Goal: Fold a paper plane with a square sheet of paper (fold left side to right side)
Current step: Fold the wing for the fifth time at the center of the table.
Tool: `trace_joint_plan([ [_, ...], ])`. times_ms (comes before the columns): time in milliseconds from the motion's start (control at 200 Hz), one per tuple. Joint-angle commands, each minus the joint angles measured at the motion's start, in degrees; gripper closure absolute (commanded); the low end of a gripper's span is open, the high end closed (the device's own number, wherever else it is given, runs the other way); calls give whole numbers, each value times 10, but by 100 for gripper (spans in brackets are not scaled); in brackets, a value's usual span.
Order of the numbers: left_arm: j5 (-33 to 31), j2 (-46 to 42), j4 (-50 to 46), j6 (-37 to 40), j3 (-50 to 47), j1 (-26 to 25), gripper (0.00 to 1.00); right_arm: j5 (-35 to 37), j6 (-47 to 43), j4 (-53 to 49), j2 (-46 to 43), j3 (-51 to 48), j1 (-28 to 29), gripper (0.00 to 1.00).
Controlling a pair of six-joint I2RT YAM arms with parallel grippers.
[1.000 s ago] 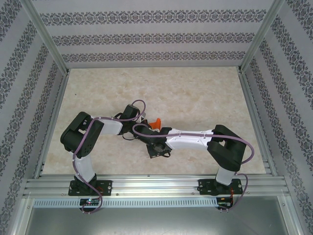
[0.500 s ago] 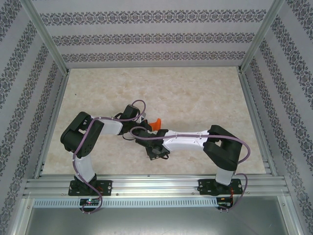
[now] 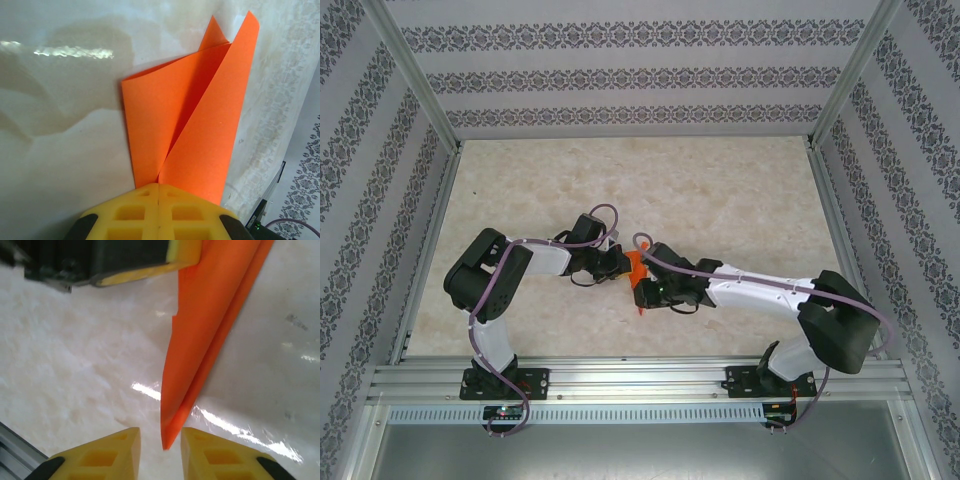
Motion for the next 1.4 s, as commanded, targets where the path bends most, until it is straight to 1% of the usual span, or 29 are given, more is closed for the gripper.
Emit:
trace_joint_plan([
  [0,-24,20,-4,15,-11,5,98,-86,17,128,17,-12,-18,76],
  [40,-24,19,-4,15,-11,5,98,-85,16,124,24,-9,-18,76],
  [95,-23,19,-4,16,-10,5,98,-65,14,99,30,-1,-18,73],
  [180,-23,19,-5,15,-10,5,98,-4,5,28,37,19,-14,72],
  [225,-23,19,-5,15,-9,4,98,28,-1,-16,45,39,-5,71],
  [345,-22,17,-5,15,-7,5,98,117,-12,-129,80,102,43,69],
  [515,-22,16,-6,16,-7,4,98,160,13,-184,116,142,82,68],
  [649,-21,18,-6,17,-6,4,98,203,20,-247,143,182,105,68],
  [944,-22,19,-4,15,-6,4,98,221,10,-284,186,228,123,70],
  [1094,-22,20,-5,15,-5,4,98,219,10,-290,196,233,126,75],
  [1394,-22,19,-5,16,-6,4,99,210,15,-296,211,235,135,80],
])
